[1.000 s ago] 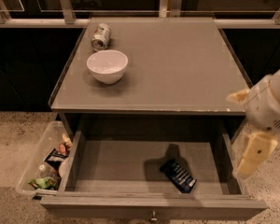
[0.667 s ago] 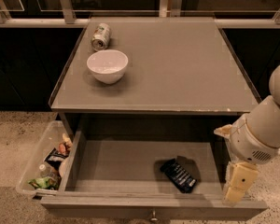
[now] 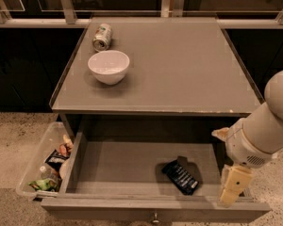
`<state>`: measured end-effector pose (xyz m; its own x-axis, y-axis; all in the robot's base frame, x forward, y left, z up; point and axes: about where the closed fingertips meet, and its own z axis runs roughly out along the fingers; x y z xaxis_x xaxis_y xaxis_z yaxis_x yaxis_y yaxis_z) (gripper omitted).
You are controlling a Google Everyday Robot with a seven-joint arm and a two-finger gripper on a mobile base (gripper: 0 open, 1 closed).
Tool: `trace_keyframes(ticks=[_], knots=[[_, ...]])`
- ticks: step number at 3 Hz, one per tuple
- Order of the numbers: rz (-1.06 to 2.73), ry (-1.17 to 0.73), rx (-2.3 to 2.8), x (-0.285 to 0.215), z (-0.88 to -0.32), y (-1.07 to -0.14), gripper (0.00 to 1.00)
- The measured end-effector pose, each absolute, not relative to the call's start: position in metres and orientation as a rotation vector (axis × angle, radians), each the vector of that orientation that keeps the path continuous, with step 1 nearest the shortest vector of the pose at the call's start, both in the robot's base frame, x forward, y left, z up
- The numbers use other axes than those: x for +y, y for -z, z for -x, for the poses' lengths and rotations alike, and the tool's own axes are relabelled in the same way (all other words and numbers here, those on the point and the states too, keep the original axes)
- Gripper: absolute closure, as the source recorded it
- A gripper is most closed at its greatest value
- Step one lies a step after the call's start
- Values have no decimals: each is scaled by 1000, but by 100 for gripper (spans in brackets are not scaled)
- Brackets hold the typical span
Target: Pick rxbar blueberry from top drawer and place on counter
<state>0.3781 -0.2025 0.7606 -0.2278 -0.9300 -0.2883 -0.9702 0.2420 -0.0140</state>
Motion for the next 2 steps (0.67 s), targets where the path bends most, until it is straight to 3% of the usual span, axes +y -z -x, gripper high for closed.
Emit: trace_keyframes(ticks=[2], knots=[[1826, -300, 2098, -117, -433, -696, 0]])
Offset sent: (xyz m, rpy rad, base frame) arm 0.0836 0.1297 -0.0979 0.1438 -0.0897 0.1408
